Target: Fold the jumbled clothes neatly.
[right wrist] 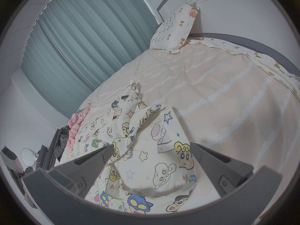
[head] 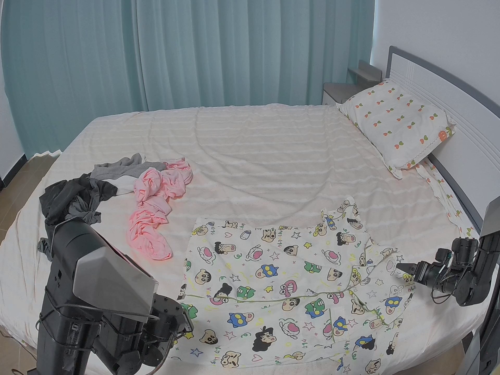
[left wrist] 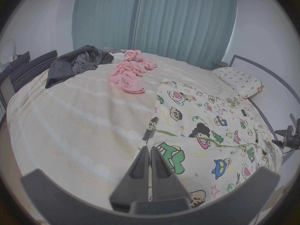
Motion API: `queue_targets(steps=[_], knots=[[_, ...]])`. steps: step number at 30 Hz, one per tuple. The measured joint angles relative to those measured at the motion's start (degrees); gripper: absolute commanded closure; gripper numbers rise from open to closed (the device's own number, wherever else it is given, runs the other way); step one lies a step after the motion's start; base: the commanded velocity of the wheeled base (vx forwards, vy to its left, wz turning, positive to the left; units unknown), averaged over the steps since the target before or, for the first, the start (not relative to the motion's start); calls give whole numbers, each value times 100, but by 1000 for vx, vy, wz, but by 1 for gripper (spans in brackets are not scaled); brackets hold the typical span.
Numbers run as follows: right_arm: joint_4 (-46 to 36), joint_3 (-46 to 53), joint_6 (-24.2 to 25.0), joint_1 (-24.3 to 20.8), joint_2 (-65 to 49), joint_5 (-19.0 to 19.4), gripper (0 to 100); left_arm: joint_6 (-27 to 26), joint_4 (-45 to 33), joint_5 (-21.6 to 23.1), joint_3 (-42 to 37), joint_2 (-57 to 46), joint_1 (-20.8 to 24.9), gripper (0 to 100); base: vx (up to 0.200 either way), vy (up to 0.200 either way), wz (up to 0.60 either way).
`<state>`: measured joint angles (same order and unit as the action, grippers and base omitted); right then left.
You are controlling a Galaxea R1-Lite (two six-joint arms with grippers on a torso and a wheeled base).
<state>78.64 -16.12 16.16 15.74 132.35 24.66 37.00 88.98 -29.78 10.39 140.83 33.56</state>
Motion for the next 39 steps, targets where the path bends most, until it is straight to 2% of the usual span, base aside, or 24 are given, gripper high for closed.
queue_targets(steps=[10,11,24,29,33,39], knots=[[0,-17,0,-1,-10,-6,0,-11,0,457,160,-157,-252,100,0,0,0],[0,-24,0,-1,-13,-6,0,-16,0,485,185,-163,-283,0,0,0,0],[5,11,0,18,-118,0,0,-20,0,814,204,-243,-718,0,0,0,0],[0,171,0,46,-280,180,0,61,-2,1204,-6,-562,-790,0,0,0,0],[2,474,-16,71,-501,492,0,539,0,1490,-295,-1078,-798,0,0,0,0],[11,1008,-229,60,-805,780,0,1495,0,1837,-808,-1866,-755,0,-200,0,0]])
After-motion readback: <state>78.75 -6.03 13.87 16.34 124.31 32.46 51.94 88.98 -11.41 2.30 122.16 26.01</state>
